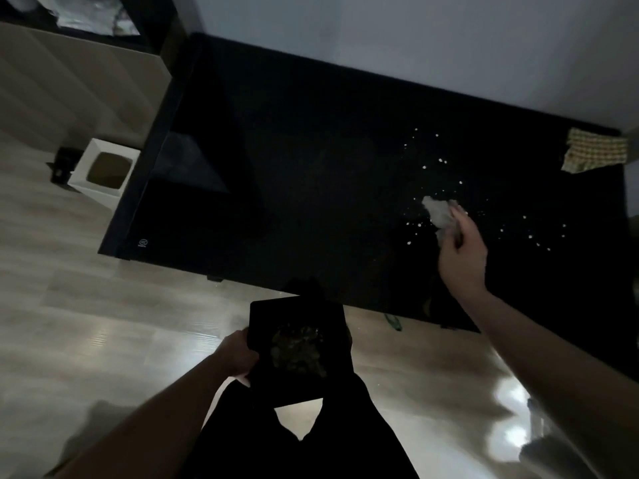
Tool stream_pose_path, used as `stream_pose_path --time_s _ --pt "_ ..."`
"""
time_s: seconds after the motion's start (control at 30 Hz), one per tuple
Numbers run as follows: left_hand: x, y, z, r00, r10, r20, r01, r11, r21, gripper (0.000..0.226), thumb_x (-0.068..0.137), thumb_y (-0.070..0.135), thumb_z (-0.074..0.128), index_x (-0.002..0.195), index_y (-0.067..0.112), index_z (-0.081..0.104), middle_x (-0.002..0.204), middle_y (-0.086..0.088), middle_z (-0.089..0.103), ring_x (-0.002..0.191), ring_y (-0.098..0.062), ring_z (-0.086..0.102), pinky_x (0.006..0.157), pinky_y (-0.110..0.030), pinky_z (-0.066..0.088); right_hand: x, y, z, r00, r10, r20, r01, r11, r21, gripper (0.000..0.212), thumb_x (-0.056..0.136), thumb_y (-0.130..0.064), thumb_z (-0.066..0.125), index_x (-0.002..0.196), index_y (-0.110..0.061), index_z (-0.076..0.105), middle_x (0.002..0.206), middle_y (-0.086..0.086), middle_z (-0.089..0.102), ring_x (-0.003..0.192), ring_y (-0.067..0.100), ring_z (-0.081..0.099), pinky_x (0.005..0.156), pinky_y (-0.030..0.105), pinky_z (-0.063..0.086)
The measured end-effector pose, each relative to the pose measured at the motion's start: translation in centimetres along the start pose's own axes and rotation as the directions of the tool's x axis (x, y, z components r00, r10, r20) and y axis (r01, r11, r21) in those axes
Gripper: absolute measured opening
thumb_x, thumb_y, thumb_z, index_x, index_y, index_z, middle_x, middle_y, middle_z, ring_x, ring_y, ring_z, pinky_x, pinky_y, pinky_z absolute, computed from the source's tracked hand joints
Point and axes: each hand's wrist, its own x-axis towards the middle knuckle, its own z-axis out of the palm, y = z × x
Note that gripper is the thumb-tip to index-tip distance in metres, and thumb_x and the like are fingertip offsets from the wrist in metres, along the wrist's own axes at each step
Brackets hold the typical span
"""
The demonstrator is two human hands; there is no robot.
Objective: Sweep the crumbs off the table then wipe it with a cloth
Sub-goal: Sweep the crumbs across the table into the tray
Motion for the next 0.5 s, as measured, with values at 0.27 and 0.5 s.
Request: stream_pose_path --time_s 0.27,0.5 --pt "0.2 2.6 5.1 0.997 -0.078 -0.029 0.075 0.993 -0.086 0.018 0.064 0.019 0.056 0.079 0.009 0.054 0.079 -0.011 0.063 0.102 -0.038 0.071 0.081 -0.043 0.057 8.7 5.3 1.3 0.945 0.094 0.314 0.067 0.882 -0.467 0.052 0.105 -0.019 0.045 0.156 -0.027 0.04 0.17 0.005 0.015 0.158 0.031 0.014 0.128 0.049 0.017" --pt "0.0 4.5 7.9 0.993 -0.118 -0.005 0.115 0.975 -0.188 0.019 0.065 0.015 0.056 0.078 0.005 0.066 0.076 -0.011 0.07 0.083 -0.031 0.075 0.057 -0.027 0.052 3.7 6.4 3.5 0.903 -0.103 0.416 0.308 0.83 -0.464 0.061 0.104 -0.024 0.049 0.161 -0.03 0.03 0.173 0.0 0.011 0.161 0.023 0.003 0.13 0.054 0.01"
